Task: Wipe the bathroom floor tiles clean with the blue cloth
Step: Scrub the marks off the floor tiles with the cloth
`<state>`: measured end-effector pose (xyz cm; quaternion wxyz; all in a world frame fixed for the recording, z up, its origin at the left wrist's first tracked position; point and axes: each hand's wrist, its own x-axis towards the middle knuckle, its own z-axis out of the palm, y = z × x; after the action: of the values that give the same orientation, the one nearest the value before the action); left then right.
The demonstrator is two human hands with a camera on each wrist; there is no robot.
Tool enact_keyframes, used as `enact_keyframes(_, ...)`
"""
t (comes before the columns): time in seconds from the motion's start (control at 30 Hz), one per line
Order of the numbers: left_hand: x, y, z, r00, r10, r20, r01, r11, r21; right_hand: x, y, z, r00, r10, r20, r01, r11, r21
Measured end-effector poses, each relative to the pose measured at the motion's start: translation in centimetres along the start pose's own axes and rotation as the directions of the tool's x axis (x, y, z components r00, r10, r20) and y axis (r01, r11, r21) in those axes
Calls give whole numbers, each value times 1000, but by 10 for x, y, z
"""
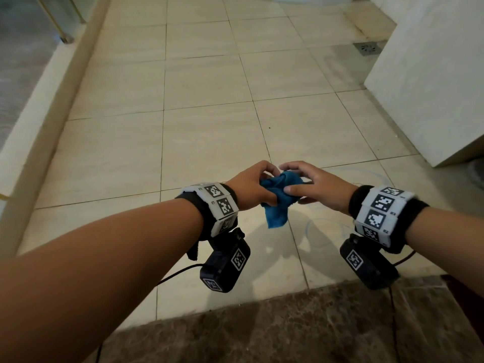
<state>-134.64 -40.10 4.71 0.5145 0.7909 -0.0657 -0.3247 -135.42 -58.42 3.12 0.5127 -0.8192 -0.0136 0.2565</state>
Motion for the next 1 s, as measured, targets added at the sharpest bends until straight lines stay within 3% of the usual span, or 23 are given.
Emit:
enact_keyframes(0.1, 12, -4, 3, 999, 41, -30, -41, 999, -1, 3, 9, 0, 997, 77, 17, -79, 978, 193)
enact_keyframes(0.17, 20, -11, 5, 999, 26, -35, -26, 1000, 15, 7, 17, -6, 993, 103, -52, -93, 981, 173)
enact_keyframes(0.27, 31, -22, 7, 997, -33, -69, 46, 980, 195, 22, 32, -27, 956, 81, -283, -115, 988, -105)
enact_keyframes(0.37, 46, -36, 9, 995, -70, -73, 100, 800, 592, 37, 38, -42, 872, -77, -483, -149, 899, -413)
enact_keyframes(0.43, 57, -44, 12, 990, -120, -68, 132, 676, 725, 45, 44, -36, 890, -102, -445, -133, 875, -466)
enact_keyframes(0.5, 67, -50, 18, 981, -182, -67, 166, 606, 778, 51, 61, -18, 964, -35, -262, -132, 794, -594)
enact_keyframes(0.57, 75, -55, 29, 970, -238, -50, 179, 559, 810, 51, 78, -3, 991, 10, -134, -103, 699, -708)
enact_keyframes(0.7, 84, -73, 51, 945, -326, -27, 196, 500, 844, 59, 90, -6, 968, -156, -196, -28, 709, -705)
enact_keyframes(0.77, 84, -79, 56, 944, -329, -36, 201, 483, 852, 67, 92, -3, 974, -140, -179, -20, 731, -682)
enact_keyframes(0.9, 87, -80, 56, 942, -333, -41, 208, 482, 851, 74, 94, -9, 990, -109, -93, 5, 679, -734)
enact_keyframes(1.0, 87, -79, 56, 944, -328, -45, 214, 500, 839, 85, 92, -24, 976, -43, -213, -130, 671, -730)
